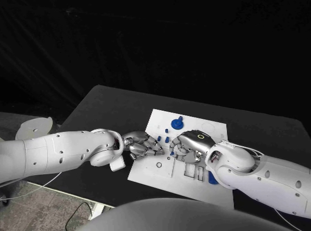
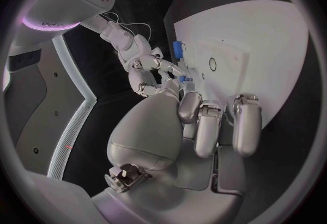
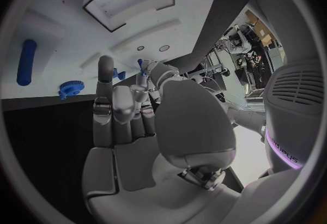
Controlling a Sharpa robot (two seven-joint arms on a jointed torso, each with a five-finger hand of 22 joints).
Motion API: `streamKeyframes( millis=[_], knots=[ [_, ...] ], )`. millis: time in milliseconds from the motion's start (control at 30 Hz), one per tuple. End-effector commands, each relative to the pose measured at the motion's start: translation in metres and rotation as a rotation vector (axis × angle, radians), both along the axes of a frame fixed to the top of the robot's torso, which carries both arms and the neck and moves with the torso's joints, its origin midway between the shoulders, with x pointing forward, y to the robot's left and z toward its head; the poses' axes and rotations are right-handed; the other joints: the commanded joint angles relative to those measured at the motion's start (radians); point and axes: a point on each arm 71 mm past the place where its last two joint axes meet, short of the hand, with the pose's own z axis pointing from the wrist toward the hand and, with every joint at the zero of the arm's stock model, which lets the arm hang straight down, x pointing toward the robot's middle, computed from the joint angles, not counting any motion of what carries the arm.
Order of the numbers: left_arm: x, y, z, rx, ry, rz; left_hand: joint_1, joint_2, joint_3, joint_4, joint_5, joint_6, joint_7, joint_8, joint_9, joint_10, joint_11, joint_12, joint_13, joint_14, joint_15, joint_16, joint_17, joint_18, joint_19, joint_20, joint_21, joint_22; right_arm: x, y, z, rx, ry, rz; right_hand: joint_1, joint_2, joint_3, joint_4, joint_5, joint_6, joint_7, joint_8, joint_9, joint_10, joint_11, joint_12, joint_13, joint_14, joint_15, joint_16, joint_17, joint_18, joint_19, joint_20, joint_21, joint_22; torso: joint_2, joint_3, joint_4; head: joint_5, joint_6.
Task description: Assemble the parts on the task board
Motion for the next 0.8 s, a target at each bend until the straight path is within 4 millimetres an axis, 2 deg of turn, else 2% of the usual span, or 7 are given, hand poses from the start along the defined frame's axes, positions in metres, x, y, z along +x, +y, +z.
streamKeyframes(
  millis=[33,233,433,500,733,800],
  knots=[
    [0.005,0.005,0.011,-0.002,-0.052,0.032,0.0,-0.009,0.007,0.001,0.002,0.012,0.001,-0.006,-0.002,0.238,-0.067,0.212,0.49,0.102,0.001,0.002,0.263,0.006,0.001,0.008,-0.004,0.206,0.0,0.0,-0.002,-0.01,0.008,0.006,0.007,0.0,0.006,-0.001,0.006,0.005,-0.001,0.003,0.001,-0.004,0.002,-0.004,0.0,-0.006,0.0,-0.005,-0.001,0.002,-0.004,-0.001,-0.004,0.001,0.0,-0.0003,0.0008,0.003,0.0],
    [0.013,0.016,0.035,-0.027,-0.144,0.079,0.003,-0.018,0.021,-0.002,0.004,0.027,0.001,-0.015,-0.007,0.238,-0.067,0.212,0.49,0.102,0.002,0.002,0.263,0.013,-0.024,0.01,-0.02,0.194,0.002,0.001,-0.005,-0.016,0.015,0.003,0.007,-0.001,0.007,-0.002,0.007,0.005,-0.001,0.003,0.001,-0.004,0.002,-0.004,0.0,-0.006,0.0,-0.005,-0.001,0.002,-0.004,-0.001,-0.004,0.001,0.001,-0.0006,-0.0003,0.004,0.0],
    [0.021,0.022,0.058,-0.121,-0.231,0.159,0.003,-0.035,0.063,0.005,0.0,0.045,-0.002,-0.039,-0.016,0.225,-0.073,0.204,0.483,0.102,-0.003,0.002,0.263,0.026,-0.078,0.007,-0.06,0.168,0.001,0.005,-0.011,-0.021,0.026,0.002,0.007,0.0,0.007,-0.002,0.007,0.005,-0.001,0.003,0.002,-0.005,0.002,-0.005,-0.001,-0.007,0.0,-0.006,-0.002,0.002,-0.004,-0.001,-0.004,0.002,0.002,-0.0004,-0.0018,0.006,0.0],
    [0.023,0.024,0.062,-0.155,-0.247,0.187,0.002,-0.04,0.078,0.012,-0.001,0.047,-0.004,-0.045,-0.016,0.154,-0.072,0.154,0.439,0.096,-0.005,0.0,0.258,0.034,-0.111,0.006,-0.085,0.152,0.001,0.006,-0.012,-0.021,0.028,0.003,0.007,0.0,0.007,-0.002,0.007,0.005,-0.001,0.003,0.002,-0.005,0.002,-0.005,-0.002,-0.007,0.0,-0.006,-0.002,0.002,-0.004,-0.001,-0.004,0.002,0.002,-0.0004,-0.002,0.007,0.0],
    [0.027,0.029,0.069,-0.226,-0.286,0.252,-0.005,-0.064,0.122,0.041,-0.013,0.046,-0.004,-0.057,-0.011,-0.135,-0.068,-0.099,0.245,-0.136,0.0,-0.121,0.049,0.07,-0.282,0.007,-0.22,0.076,0.001,0.009,-0.014,-0.023,0.032,0.005,0.007,0.0,0.007,-0.002,0.007,0.005,-0.001,0.003,0.002,-0.005,0.002,-0.005,-0.002,-0.007,0.0,-0.006,-0.002,0.002,-0.004,-0.001,-0.004,0.002,0.002,-0.0005,-0.0019,0.006,0.0],
    [0.027,0.03,0.07,-0.234,-0.29,0.262,-0.008,-0.068,0.131,0.042,-0.014,0.045,-0.003,-0.058,-0.01,-0.211,-0.067,-0.176,0.189,-0.166,0.002,-0.142,0.022,0.074,-0.307,0.009,-0.242,0.066,0.001,0.01,-0.014,-0.023,0.033,0.006,0.007,0.0,0.007,-0.002,0.007,0.005,-0.001,0.003,0.002,-0.005,0.002,-0.005,-0.002,-0.007,0.0,-0.006,-0.002,0.002,-0.004,-0.001,-0.004,0.002,0.002,-0.0004,-0.0011,0.005,0.0]
  ],
)
